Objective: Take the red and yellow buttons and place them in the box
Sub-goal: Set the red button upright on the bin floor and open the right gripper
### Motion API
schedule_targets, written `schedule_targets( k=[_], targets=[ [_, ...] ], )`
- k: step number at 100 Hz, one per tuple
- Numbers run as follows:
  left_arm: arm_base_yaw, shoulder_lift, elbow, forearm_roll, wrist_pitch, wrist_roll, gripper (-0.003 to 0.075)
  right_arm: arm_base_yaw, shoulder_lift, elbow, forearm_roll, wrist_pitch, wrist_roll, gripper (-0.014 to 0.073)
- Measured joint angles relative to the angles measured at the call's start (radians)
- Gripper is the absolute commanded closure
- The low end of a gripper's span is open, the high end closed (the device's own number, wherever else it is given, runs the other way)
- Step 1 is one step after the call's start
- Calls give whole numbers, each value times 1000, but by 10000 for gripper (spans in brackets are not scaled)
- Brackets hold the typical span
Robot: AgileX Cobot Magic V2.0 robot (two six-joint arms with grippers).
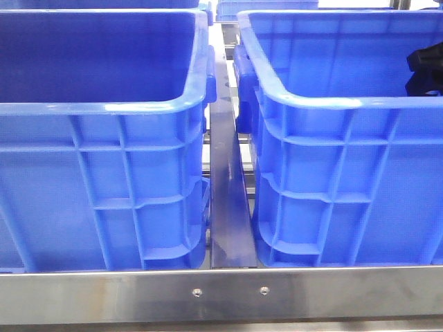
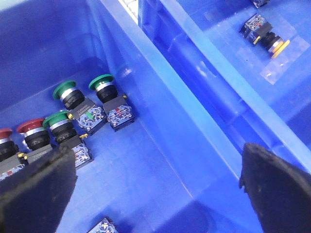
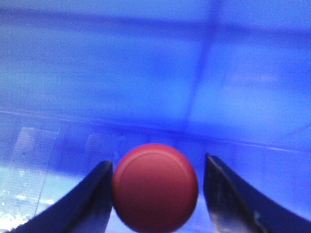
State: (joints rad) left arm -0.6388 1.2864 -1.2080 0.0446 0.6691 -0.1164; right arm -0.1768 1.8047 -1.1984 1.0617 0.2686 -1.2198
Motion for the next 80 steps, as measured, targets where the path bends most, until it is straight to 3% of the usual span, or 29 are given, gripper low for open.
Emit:
schedule_targets(
  k=[29,59,69,80],
  targets=[
    [1,0,0,0,0,0,80,-2,-56,4,-4,14,0,146],
    [15,-48,0,0,-14,-2,85,-66,-226,5,-12,227,26,164],
    [62,-81,20,11,-33,-28,181,-101,-298,18,-18,305,74,321],
    [145,-122,62,37,-38,-64,450,-134,-381,45,-23,368,111,653]
  ],
)
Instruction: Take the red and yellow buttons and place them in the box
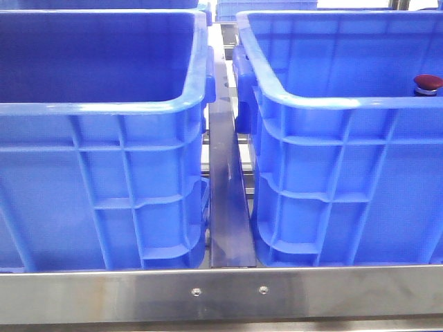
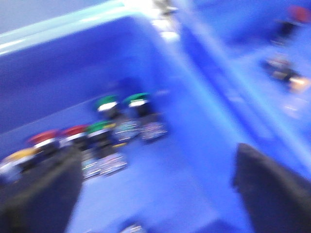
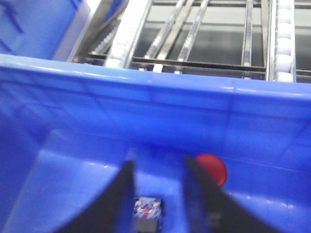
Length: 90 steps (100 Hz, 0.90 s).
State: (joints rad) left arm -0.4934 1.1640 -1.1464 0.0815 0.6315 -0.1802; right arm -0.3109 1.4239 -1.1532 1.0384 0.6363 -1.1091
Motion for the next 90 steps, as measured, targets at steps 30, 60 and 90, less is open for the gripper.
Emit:
schedule_targets(
  k=[30,60,90],
  targets=[
    [267,-163,176,8,-60,-16,739,-9,-209,153,-2,40,19,652],
    [502,-420,389,9,-143,-16,739,27,-424,416,34,-242,20,652],
    [542,-667,582,7,-226,-16,739,216,-726,687,69,-546,7,652]
  ],
)
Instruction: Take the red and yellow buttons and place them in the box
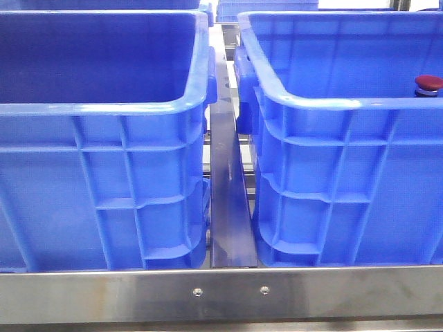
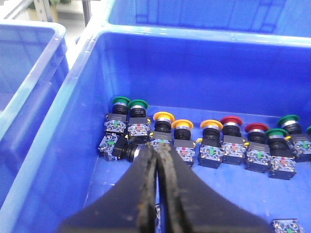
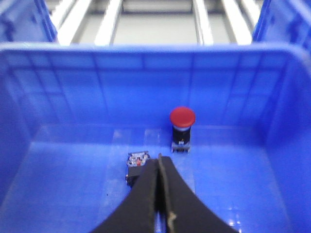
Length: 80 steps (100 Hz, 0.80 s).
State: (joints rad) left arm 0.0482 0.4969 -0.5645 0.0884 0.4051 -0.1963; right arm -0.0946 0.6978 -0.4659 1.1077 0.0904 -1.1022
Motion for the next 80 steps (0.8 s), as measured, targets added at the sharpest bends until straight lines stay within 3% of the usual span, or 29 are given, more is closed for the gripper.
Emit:
schedule_targets(
  k=[39,80],
  targets=[
    [0,-217,97,50,-10,0,739,13,-461,214,7,-31,-4,652],
    [0,-221,97,62,-12,0,739,13,-491,235,7,-29,-9,652]
  ],
)
